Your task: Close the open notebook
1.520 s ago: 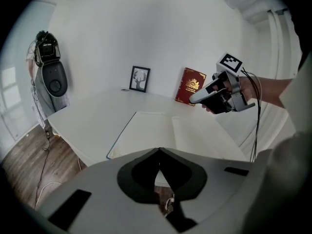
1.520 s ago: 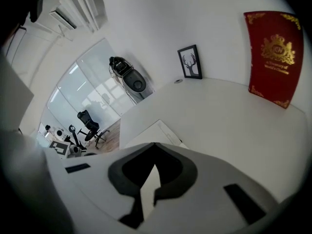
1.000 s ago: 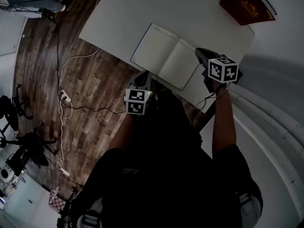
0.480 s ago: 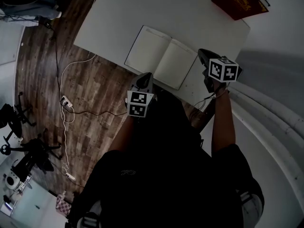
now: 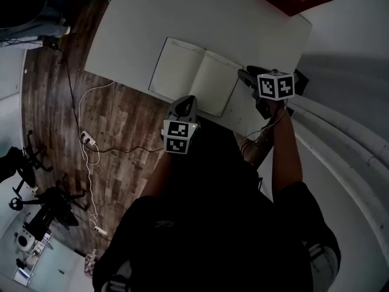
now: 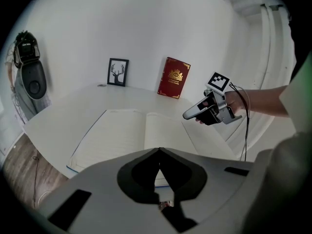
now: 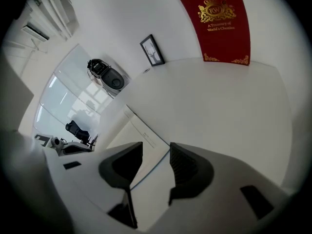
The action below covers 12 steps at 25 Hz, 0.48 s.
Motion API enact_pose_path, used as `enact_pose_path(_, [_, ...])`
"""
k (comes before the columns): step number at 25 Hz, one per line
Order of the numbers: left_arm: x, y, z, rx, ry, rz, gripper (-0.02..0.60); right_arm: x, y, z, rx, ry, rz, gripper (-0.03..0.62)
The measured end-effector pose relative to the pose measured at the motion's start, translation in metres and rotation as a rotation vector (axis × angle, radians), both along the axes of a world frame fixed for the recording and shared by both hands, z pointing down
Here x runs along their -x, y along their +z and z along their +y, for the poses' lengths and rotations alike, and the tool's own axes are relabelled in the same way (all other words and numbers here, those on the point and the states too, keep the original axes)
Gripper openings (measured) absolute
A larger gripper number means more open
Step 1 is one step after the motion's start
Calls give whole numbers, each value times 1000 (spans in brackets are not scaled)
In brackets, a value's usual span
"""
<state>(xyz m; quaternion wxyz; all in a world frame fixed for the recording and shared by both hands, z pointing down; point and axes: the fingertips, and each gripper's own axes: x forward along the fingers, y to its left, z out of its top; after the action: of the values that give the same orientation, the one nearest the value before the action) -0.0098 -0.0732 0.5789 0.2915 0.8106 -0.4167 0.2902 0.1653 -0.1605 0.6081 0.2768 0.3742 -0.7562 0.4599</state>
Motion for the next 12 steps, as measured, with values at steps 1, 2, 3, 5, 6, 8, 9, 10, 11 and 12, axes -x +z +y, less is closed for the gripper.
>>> enact_pose_path(1, [-2,0,-1,1,0,-1,3,1,1,-2,4,1,-9,176])
enact_pose_path(2, [-4,1,-2,3,-1,-2,3,3,3,-3,9,1,-24,176])
enact_pose_path(3, [-6,2,-3,5,-3,-4,3,4,5,-5,14,-4,-31,176])
enact_pose_path(5, [-10,4,-6,8,-8,-6,3,4,10,-8,24,-22,-23,176])
enact_pose_path(6, [-12,4,-7,9,-9,-6,3,4,13,-9,30,-30,-18,176])
enact_pose_path(8, [-16,4,-10,11,-12,-5,3,5,17,-11,44,-42,-13,177])
enact_pose_path(9, [-17,4,-11,12,-13,-4,3,6,18,-12,50,-48,-11,178])
enact_pose_path(10, [-19,4,-12,13,-14,-2,3,7,19,-13,54,-55,-7,179])
enact_pose_path(11, [-21,4,-13,13,-16,-1,3,7,20,-13,58,-62,-1,183])
enact_pose_path(12, [-22,4,-13,14,-18,-1,3,8,21,-13,62,-70,7,183])
